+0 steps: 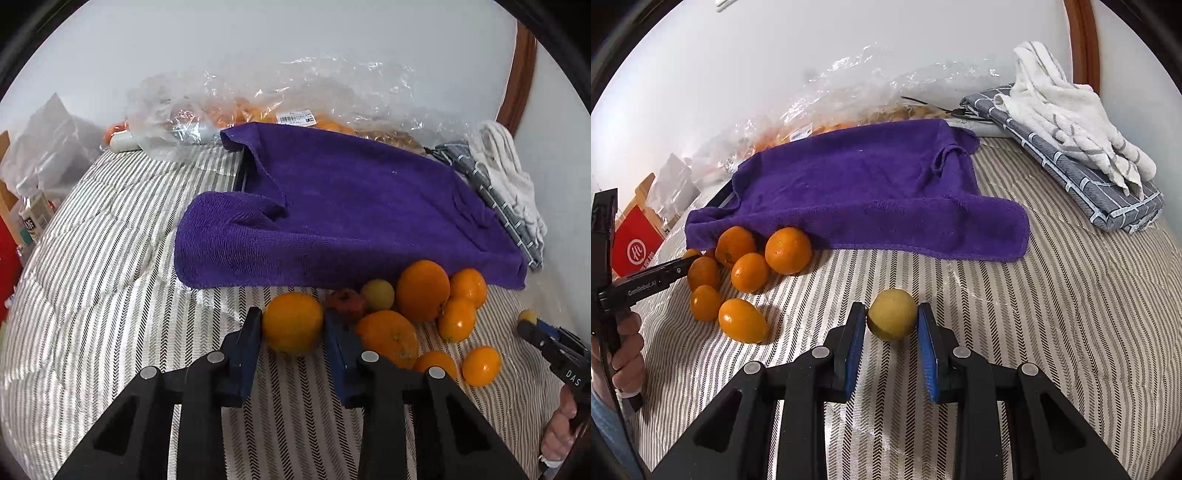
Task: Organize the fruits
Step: 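Lift the yellow-green fruit with the right gripper while the left gripper grasps an orange, then carry both held fruits over the purple towel with both grippers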
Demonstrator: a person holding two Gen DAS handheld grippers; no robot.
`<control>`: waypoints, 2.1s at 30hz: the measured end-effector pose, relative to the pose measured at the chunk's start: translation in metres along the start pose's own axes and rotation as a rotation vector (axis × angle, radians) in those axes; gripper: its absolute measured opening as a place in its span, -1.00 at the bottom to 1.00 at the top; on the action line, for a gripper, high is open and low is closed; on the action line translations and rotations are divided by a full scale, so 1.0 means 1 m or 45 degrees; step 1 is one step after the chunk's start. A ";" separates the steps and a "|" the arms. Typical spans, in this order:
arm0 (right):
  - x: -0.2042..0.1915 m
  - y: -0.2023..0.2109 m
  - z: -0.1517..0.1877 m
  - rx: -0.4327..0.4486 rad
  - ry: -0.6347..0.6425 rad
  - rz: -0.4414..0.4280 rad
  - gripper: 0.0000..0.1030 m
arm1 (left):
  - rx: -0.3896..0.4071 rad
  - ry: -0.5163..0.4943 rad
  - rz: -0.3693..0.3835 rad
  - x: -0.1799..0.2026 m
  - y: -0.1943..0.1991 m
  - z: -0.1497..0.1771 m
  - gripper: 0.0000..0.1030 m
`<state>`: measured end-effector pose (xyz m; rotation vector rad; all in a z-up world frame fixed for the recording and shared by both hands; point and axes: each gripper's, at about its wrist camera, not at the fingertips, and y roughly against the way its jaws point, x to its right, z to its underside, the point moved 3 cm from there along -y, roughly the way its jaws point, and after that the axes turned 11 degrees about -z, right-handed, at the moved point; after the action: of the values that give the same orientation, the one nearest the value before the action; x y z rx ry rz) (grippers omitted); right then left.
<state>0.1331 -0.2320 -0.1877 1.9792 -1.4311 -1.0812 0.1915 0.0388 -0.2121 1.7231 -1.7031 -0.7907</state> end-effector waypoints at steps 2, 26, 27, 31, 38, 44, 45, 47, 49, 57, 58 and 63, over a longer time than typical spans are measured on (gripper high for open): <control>-0.001 -0.001 0.000 -0.007 0.006 -0.002 -0.45 | 0.003 0.003 0.015 -0.001 0.002 0.000 -0.39; -0.032 0.035 -0.076 0.087 0.135 0.075 -0.45 | 0.277 -0.004 -0.009 -0.002 0.085 -0.047 -0.39; -0.035 0.037 -0.085 0.096 0.140 0.072 -0.45 | 0.295 0.000 -0.007 -0.003 0.095 -0.060 -0.39; -0.053 0.042 -0.138 0.150 0.181 0.071 -0.45 | 0.333 0.055 0.041 -0.009 0.112 -0.103 -0.39; -0.078 0.025 -0.214 0.202 0.206 0.019 -0.45 | 0.314 0.093 -0.046 0.004 0.091 -0.170 -0.39; -0.071 -0.015 -0.241 0.156 0.177 0.022 -0.45 | 0.280 0.079 -0.088 0.019 0.053 -0.198 -0.39; -0.069 -0.019 -0.242 0.152 0.171 0.026 -0.45 | 0.275 0.081 -0.085 0.019 0.048 -0.198 -0.39; -0.060 -0.035 -0.243 0.128 0.139 0.012 -0.45 | 0.258 0.085 -0.078 0.022 0.033 -0.200 -0.39; -0.053 -0.046 -0.240 0.115 0.125 0.018 -0.45 | 0.236 0.084 -0.069 0.024 0.018 -0.196 -0.39; -0.027 -0.085 -0.234 0.013 0.070 0.034 -0.45 | 0.130 0.071 -0.115 0.016 -0.031 -0.189 -0.39; -0.024 -0.089 -0.232 0.003 0.070 0.042 -0.45 | 0.115 0.080 -0.099 0.014 -0.034 -0.188 -0.39; -0.014 -0.107 -0.226 -0.056 0.050 0.073 -0.45 | 0.058 0.078 -0.105 0.014 -0.055 -0.184 -0.39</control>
<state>0.3744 -0.1989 -0.1316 1.9069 -1.4224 -1.0351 0.3667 0.0254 -0.1333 1.8397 -1.6302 -0.7323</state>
